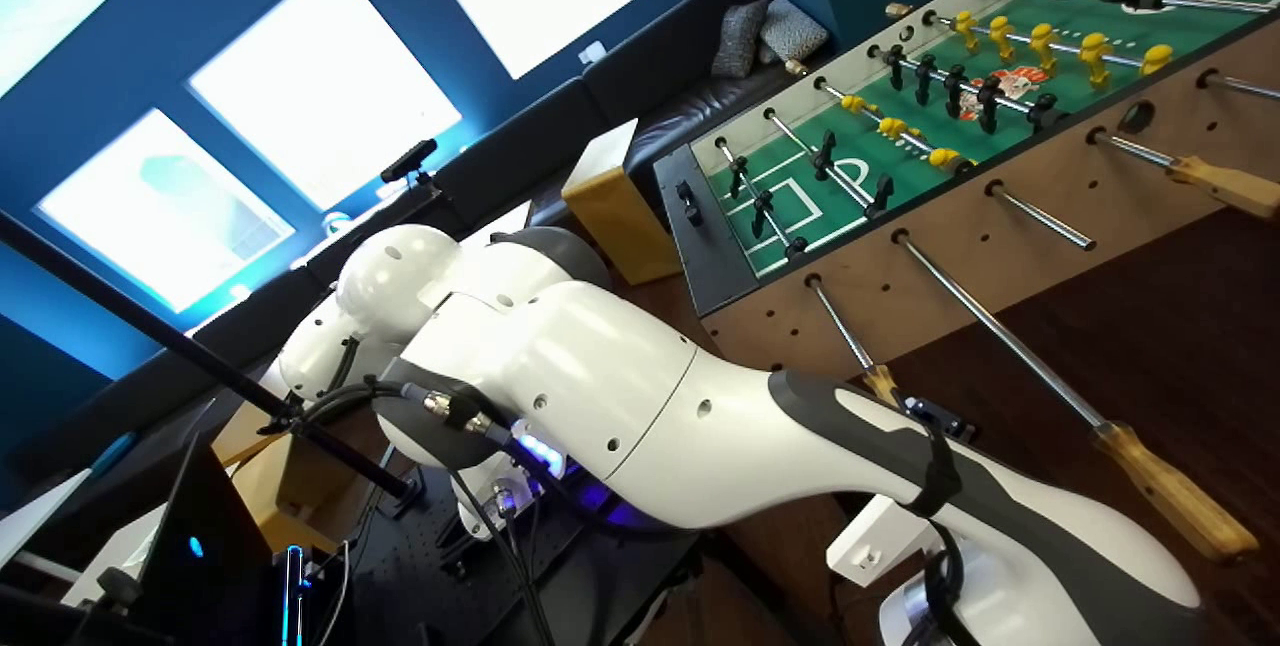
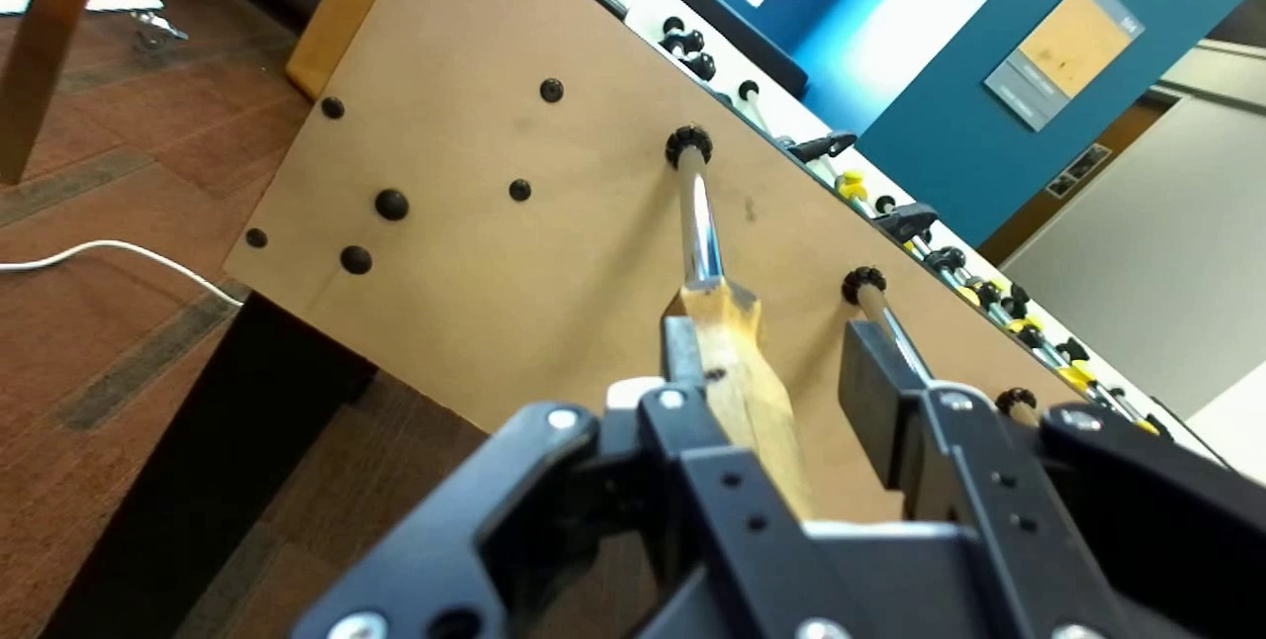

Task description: Rotate the first rod on the foosball table

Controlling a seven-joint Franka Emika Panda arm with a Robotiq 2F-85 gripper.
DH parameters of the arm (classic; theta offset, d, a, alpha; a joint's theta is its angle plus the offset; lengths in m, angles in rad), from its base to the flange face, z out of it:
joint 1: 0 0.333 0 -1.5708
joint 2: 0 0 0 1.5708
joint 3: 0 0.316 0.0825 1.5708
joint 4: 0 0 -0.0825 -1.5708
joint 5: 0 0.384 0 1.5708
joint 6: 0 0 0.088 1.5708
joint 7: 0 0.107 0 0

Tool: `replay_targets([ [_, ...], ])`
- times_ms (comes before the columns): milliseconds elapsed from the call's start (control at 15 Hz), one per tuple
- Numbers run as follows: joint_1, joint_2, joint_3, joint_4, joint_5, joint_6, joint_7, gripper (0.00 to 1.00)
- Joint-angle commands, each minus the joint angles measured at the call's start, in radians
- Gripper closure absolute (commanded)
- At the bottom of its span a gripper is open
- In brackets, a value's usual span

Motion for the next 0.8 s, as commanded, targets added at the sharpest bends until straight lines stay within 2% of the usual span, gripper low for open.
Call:
replay_targets([
  [0,0.007,0.005,-0.010,0.009,0.009,-0.007,0.001,0.58],
  [467,0.007,0.005,-0.010,0.011,0.009,-0.008,0.002,0.58],
  [533,0.005,0.008,-0.008,0.014,0.009,-0.018,0.008,0.33],
  [667,0.004,0.008,-0.006,0.013,0.012,-0.018,0.006,0.25],
  [733,0.006,0.006,-0.008,0.011,0.013,-0.011,0.006,0.17],
])
